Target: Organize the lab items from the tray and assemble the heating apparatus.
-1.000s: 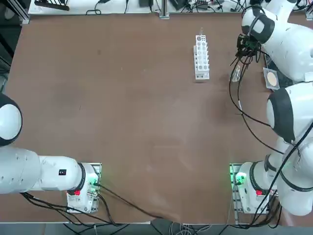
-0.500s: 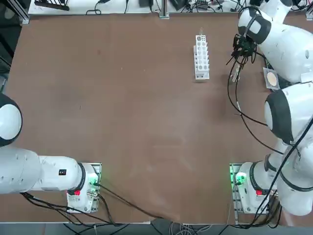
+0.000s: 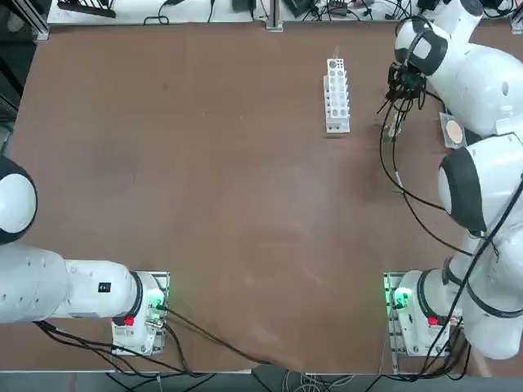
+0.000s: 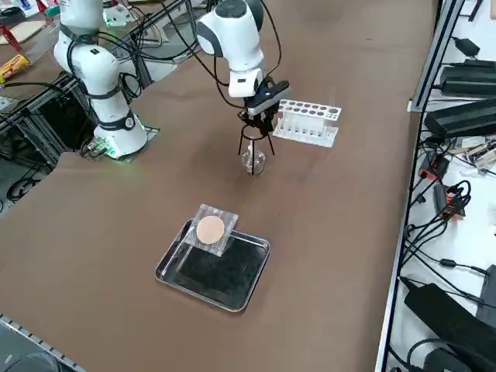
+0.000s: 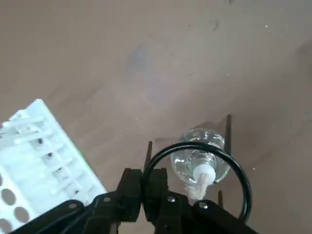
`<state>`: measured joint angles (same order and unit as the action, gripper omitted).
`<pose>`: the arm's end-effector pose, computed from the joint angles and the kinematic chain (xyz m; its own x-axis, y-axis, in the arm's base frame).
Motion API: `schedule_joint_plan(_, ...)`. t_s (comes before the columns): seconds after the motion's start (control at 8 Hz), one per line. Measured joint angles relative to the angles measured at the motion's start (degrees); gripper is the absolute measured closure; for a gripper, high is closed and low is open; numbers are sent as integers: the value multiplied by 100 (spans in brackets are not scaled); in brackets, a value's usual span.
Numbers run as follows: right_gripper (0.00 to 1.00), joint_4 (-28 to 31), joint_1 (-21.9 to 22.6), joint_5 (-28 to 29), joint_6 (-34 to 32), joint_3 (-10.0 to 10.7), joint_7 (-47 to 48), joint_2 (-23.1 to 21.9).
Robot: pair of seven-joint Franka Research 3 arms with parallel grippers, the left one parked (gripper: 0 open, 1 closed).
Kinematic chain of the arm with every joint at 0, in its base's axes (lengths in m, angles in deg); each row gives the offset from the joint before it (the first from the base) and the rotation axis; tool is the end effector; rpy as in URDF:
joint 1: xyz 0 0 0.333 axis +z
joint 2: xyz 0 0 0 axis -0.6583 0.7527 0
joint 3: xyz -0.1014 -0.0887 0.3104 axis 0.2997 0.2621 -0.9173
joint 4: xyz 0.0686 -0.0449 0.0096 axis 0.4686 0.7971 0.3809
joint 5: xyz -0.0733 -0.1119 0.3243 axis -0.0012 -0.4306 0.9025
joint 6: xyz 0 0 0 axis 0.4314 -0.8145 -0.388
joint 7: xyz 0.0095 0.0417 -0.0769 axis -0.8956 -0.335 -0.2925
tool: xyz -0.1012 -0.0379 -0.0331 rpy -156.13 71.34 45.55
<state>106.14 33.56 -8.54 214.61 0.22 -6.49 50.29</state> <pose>0.5177 0.0614 0.3546 0.8051 -0.5931 0.0078 -0.5850 -0.7962 -0.1546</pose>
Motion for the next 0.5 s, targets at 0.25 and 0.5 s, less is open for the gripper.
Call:
schedule_joint_plan(0.25,92,1,-293,51,18,-241,-159,70)
schedule_joint_plan(0.5,90,0,-383,55,18,-271,-193,77)
